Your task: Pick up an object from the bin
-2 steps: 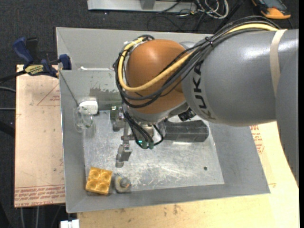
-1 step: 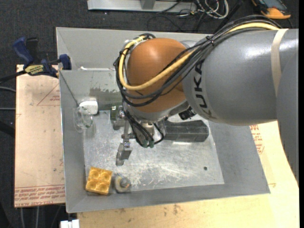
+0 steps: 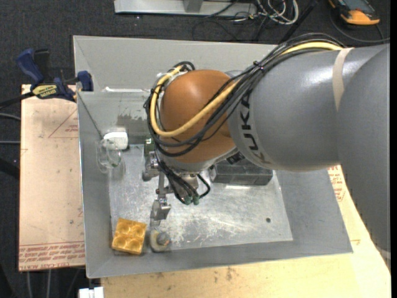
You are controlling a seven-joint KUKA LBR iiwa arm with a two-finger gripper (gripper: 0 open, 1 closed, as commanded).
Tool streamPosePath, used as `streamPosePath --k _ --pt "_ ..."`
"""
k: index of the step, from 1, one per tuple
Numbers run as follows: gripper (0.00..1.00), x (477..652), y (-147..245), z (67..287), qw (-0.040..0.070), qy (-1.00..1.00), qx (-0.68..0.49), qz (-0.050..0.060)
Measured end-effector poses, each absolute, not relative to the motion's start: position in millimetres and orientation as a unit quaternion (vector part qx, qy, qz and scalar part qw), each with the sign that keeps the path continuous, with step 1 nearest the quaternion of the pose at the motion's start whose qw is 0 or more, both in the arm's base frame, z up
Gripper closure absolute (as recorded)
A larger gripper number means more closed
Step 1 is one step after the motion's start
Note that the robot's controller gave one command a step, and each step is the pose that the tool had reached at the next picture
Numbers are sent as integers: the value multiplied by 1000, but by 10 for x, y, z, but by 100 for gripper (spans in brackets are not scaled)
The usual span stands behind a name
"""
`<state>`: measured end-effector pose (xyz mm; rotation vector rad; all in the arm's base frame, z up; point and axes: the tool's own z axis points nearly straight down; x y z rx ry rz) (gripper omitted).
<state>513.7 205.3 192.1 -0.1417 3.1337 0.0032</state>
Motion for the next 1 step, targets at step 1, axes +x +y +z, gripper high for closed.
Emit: streamPosePath --k 1 --pt "0 4964 2277 1266 2 995 -102 1"
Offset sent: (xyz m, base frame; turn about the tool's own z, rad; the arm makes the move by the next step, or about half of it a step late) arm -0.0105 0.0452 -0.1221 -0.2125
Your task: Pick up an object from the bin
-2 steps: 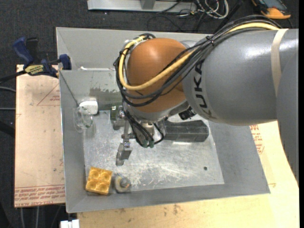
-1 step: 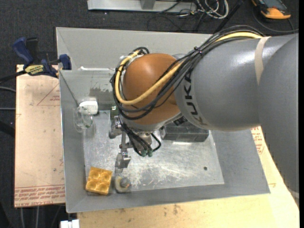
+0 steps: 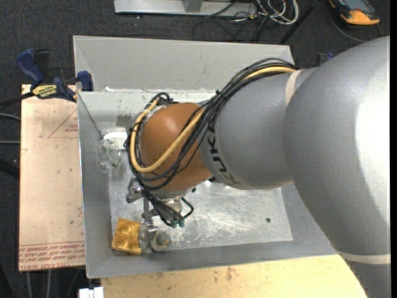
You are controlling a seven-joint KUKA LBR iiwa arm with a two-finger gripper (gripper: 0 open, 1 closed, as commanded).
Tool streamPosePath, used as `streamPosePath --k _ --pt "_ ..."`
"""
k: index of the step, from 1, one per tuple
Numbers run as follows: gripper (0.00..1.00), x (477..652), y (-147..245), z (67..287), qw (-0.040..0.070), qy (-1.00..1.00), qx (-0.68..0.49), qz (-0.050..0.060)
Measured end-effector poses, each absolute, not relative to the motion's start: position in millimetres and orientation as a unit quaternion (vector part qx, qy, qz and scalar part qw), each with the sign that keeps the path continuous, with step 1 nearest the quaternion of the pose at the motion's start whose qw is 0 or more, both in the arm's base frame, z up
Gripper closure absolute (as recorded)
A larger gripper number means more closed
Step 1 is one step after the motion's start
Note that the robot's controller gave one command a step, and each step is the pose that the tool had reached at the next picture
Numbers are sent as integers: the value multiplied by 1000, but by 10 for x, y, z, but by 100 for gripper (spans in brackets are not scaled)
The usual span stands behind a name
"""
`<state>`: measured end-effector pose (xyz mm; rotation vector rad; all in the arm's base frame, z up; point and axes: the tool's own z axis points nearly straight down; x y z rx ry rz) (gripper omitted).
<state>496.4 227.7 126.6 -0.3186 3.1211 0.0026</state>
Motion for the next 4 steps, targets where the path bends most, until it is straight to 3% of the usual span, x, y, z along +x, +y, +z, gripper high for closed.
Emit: streamPosePath --k 1,4 --pt "100 5065 2524 753 3 989 -149 2" --pt "100 4991 2350 773 10 984 -179 7"
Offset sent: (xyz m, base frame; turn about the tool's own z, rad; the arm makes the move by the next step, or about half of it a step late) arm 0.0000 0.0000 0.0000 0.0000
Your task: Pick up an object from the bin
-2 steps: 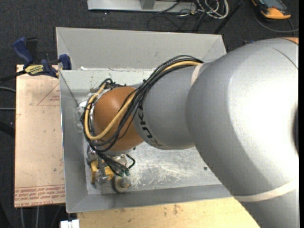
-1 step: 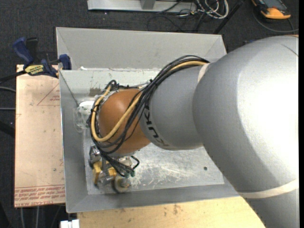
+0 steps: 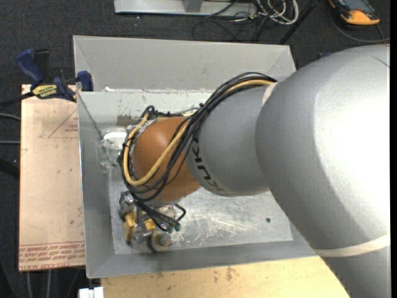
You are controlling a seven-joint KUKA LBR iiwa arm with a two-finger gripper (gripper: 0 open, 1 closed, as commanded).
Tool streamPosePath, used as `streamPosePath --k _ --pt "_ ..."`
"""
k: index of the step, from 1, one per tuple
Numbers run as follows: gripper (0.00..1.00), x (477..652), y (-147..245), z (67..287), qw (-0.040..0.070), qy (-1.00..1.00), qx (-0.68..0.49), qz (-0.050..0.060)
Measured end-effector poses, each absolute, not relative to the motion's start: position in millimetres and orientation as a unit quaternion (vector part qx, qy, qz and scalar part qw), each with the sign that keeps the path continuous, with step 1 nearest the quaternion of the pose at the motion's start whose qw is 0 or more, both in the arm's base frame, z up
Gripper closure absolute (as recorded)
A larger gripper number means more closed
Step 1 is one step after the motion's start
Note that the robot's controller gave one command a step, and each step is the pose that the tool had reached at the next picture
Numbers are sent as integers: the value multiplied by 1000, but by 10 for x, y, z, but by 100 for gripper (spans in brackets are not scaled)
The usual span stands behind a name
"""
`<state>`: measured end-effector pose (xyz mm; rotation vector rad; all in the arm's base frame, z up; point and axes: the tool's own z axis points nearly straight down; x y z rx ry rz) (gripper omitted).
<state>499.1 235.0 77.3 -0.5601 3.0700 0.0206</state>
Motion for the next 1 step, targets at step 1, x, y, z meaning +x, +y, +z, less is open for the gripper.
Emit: streamPosePath --k 1 --pt "100 5208 2294 2402 3 977 -215 1"
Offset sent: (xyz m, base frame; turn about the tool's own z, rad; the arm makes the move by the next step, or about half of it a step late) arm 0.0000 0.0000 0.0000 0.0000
